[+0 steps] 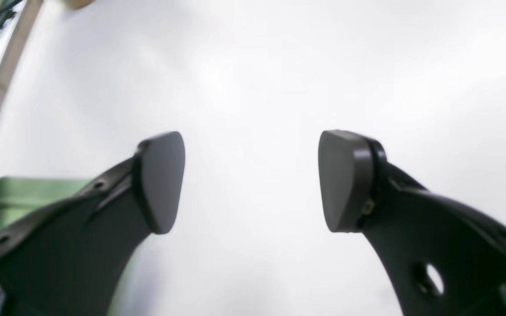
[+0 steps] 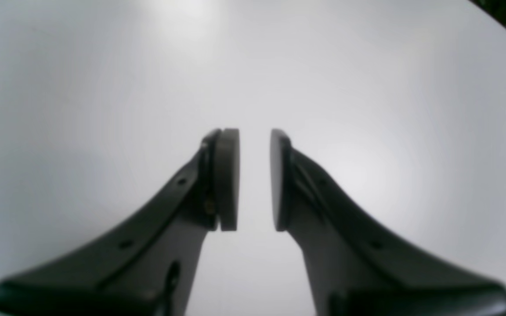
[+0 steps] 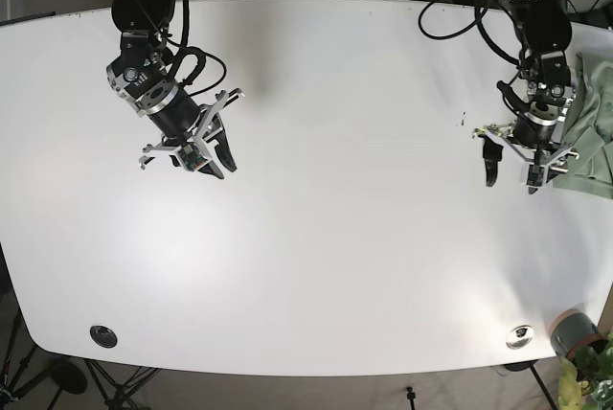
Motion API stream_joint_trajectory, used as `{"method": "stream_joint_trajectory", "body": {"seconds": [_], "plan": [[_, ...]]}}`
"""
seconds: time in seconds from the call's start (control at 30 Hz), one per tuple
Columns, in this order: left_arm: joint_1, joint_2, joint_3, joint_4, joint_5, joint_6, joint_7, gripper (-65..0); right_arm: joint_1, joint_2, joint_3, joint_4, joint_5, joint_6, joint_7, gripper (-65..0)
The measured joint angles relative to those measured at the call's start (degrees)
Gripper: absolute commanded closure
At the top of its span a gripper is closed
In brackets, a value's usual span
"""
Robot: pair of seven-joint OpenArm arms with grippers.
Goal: Fold the T-shirt properly
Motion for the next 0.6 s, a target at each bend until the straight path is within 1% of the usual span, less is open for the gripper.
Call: {"method": "stream_joint_trajectory", "body": {"seconds": [0.07, 0.1, 0.13, 0.2, 0.27, 0.3, 0.37, 0.4, 0.5, 0.6], "plan": [[0.0, 2.8, 0.3, 0.6, 0.0, -0.1, -0.1, -43.5, 0.1, 0.2, 0.0, -1.0, -0.6, -1.9, 1.2, -10.9], [0.0, 4.3, 0.4, 0.8, 0.0, -0.2, 0.0, -42.2, 0.1, 0.7, 0.1, -1.7, -1.1, -2.71, 2.1, -10.9], [0.0, 5.7, 0.5, 0.9, 0.0, -0.2, 0.2, -40.4, 0.0, 1.2, 0.5, -2.3, -1.4, -3.13, 2.2, -10.9], [0.0, 8.0, 0.6, 1.0, 0.0, -0.2, -0.3, -36.8, -0.3, 2.2, 2.0, -2.9, -1.1, -3.3, 3.2, -10.9], [0.0, 9.8, 0.6, 0.9, 0.1, -0.2, -2.6, -35.3, -0.7, 2.8, 3.4, -3.4, -0.1, -4.26, 3.8, -10.9], [0.0, 10.8, 0.5, 0.8, 0.1, -0.2, -4.6, -35.1, -0.9, 2.9, 4.3, -3.5, 0.2, -4.42, 4.0, -10.9], [0.0, 11.7, 1.7, 0.2, 0.2, 0.5, -7.1, -35.0, -1.7, 2.9, 5.6, -3.4, 1.3, -3.72, 4.0, -10.9], [0.1, 11.9, 2.4, -0.2, 0.2, 0.6, -7.8, -34.7, -2.1, 2.7, 6.1, -3.3, 1.7, -3.67, 4.0, -10.9], [1.4, 13.0, 3.7, -0.5, 0.2, -0.1, -8.3, -33.9, -4.5, 2.6, 7.1, -1.4, 2.7, -3.06, 4.0, -10.9], [4.0, 14.4, 4.0, 1.3, 0.2, 0.1, -8.0, -34.2, -7.3, 2.7, 9.1, 1.7, 5.2, -3.26, 4.1, -10.9]]}}
